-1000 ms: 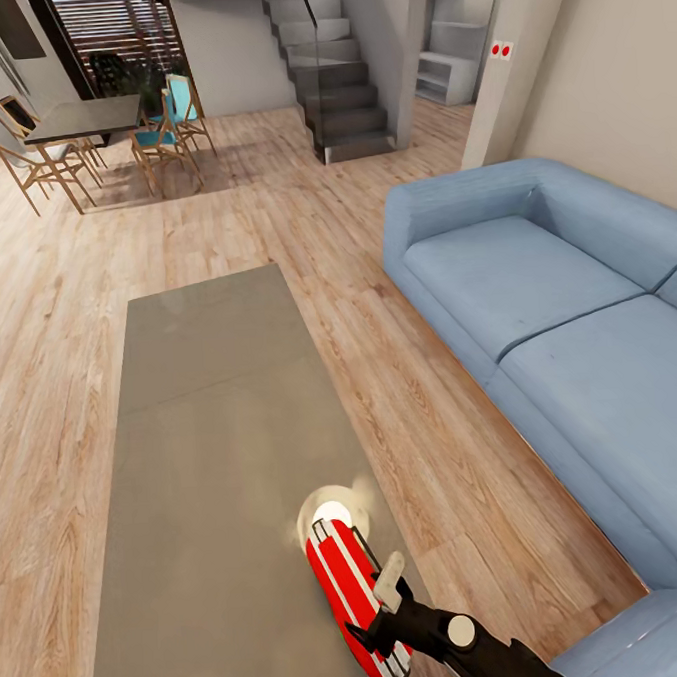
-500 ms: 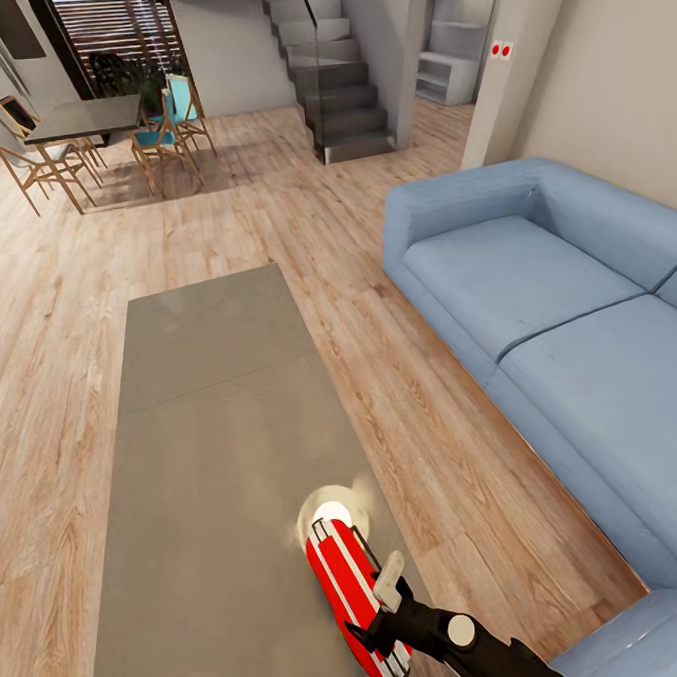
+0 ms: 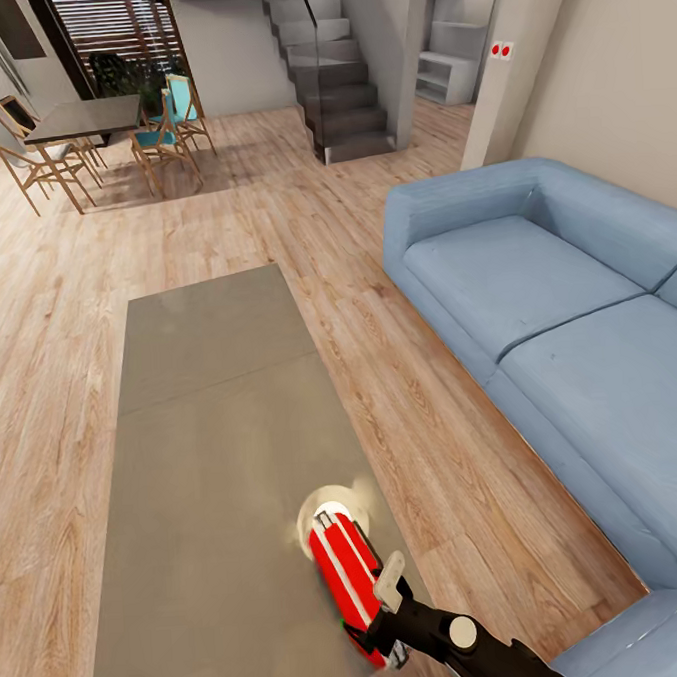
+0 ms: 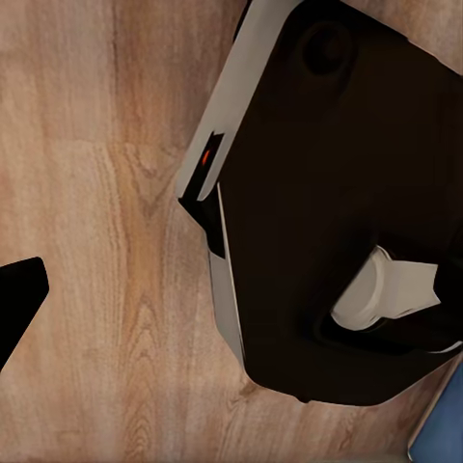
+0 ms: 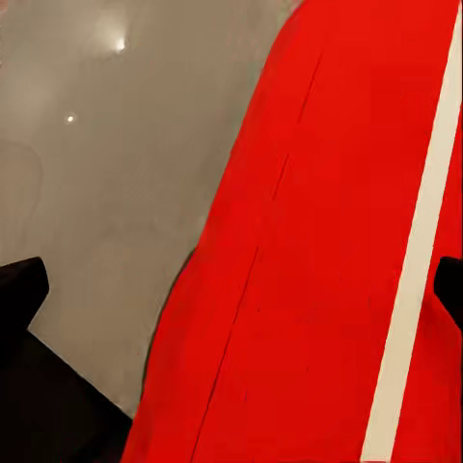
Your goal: Turn on the radio receiver that's on the table in the living room.
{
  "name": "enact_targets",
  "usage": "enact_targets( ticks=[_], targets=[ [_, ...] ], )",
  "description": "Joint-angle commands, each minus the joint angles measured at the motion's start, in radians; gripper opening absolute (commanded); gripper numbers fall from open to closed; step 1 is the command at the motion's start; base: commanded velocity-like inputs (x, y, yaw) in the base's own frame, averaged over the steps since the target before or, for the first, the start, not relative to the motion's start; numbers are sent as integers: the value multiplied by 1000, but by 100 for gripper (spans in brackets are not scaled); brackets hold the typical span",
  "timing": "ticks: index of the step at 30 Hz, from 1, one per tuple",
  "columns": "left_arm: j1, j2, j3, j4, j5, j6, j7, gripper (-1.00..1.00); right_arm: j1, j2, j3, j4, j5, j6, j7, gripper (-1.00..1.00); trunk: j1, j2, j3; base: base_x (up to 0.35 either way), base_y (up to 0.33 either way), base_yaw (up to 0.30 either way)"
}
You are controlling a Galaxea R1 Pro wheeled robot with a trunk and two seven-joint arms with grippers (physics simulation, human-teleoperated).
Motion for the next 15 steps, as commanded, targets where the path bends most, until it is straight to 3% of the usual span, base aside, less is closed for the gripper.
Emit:
enact_targets(
  ticks=[1,15],
  targets=[
    [0,0,0,0,0,0,0,100,0,0,0,0,0,0,0,100,0,0,0,0,0,0],
    [0,0,1,-1,0,0,0,100,0,0,0,0,0,0,0,100,0,0,0,0,0,0]
  ],
)
